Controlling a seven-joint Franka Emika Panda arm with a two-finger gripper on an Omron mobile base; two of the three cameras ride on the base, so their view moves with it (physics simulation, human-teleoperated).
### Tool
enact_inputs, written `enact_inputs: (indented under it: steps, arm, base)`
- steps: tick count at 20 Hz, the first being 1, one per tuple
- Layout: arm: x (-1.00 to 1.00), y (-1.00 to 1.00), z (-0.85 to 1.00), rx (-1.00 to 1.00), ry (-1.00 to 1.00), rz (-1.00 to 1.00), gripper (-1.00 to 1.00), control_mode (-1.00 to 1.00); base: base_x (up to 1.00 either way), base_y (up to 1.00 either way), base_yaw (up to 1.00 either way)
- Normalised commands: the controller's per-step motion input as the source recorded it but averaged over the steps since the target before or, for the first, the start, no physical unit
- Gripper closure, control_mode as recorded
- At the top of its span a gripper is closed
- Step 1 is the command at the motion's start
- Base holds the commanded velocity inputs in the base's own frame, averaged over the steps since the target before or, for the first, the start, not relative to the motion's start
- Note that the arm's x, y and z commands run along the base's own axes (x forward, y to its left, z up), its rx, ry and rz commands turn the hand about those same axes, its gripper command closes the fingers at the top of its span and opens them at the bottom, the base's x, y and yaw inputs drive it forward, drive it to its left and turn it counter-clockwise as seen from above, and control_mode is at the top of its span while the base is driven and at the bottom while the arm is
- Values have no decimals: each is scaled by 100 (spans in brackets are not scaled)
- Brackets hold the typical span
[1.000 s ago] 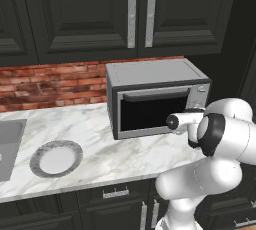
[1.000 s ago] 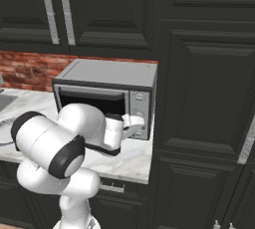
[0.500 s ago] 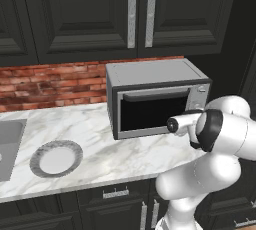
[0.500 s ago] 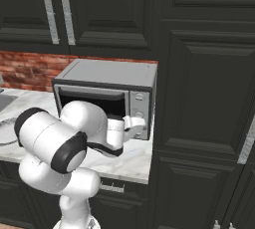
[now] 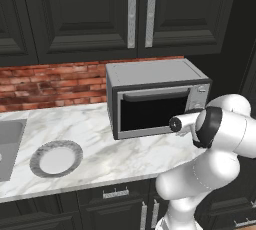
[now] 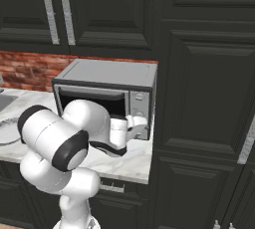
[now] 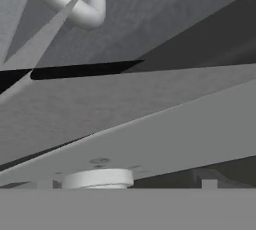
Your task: Pick up the bagel from the plate, place it on the toaster oven rack, close the door, and set the timer.
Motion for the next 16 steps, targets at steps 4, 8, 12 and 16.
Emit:
enact_inputs:
  steps: [4, 8, 12, 16]
  arm:
    - [15, 0, 3, 1, 0, 0, 100, -100]
    - [19, 0, 1, 0, 0, 0, 100, -100]
    - [19, -14, 22, 8, 0, 0, 100, -100]
    - [21, -19, 39, 20, 0, -1, 100, -100]
  base:
    - [0, 0, 0]
    - [0, 0, 0]
    - [0, 0, 0]
    - [0, 0, 0]
